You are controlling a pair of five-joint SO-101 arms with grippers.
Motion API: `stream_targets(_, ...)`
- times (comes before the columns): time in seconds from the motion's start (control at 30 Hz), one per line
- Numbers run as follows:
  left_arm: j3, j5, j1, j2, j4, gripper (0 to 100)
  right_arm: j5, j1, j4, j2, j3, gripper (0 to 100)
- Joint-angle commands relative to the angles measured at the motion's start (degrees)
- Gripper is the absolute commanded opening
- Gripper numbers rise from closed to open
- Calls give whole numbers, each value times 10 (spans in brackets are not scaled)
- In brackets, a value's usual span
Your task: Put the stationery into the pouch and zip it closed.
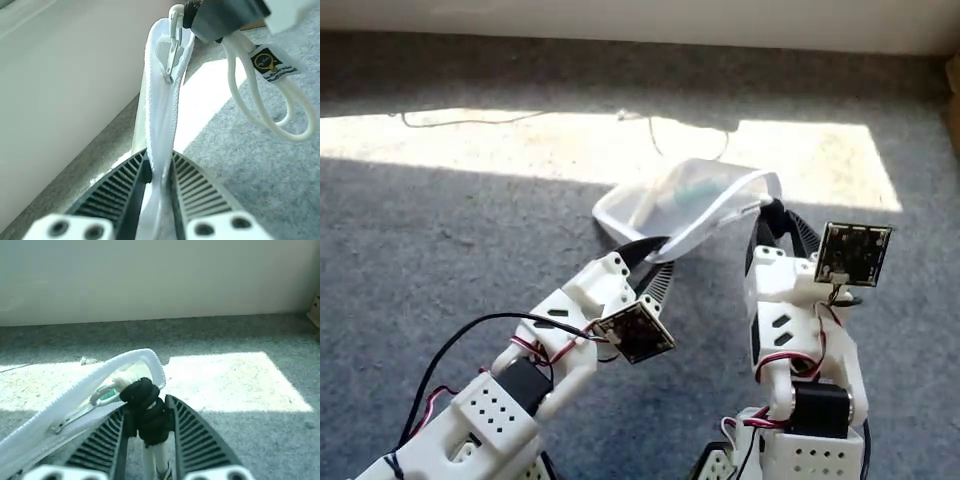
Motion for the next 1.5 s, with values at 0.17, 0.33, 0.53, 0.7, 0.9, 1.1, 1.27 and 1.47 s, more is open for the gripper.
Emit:
stream_targets(0.17,-16,6,-33,-24,34,5,-11,50,-44,-2,-7,5)
stream_targets(0.33,-14,7,-33,-141,135,5,-11,76,-67,-2,7,5)
stream_targets(0.53,-8,6,-33,-286,252,5,-11,80,-117,-2,38,5)
stream_targets(0.7,35,4,-58,-382,264,5,-11,102,-117,-2,36,5)
stream_targets(0.9,39,4,-105,-407,295,5,-11,138,-134,-3,38,5)
stream_targets(1.1,35,4,-144,-407,298,5,-11,161,-150,-2,41,5)
stream_targets(1.27,20,4,-157,-407,316,5,-11,160,-149,-2,41,5)
stream_targets(1.47,19,4,-131,-406,317,9,-7,125,-126,-7,40,5)
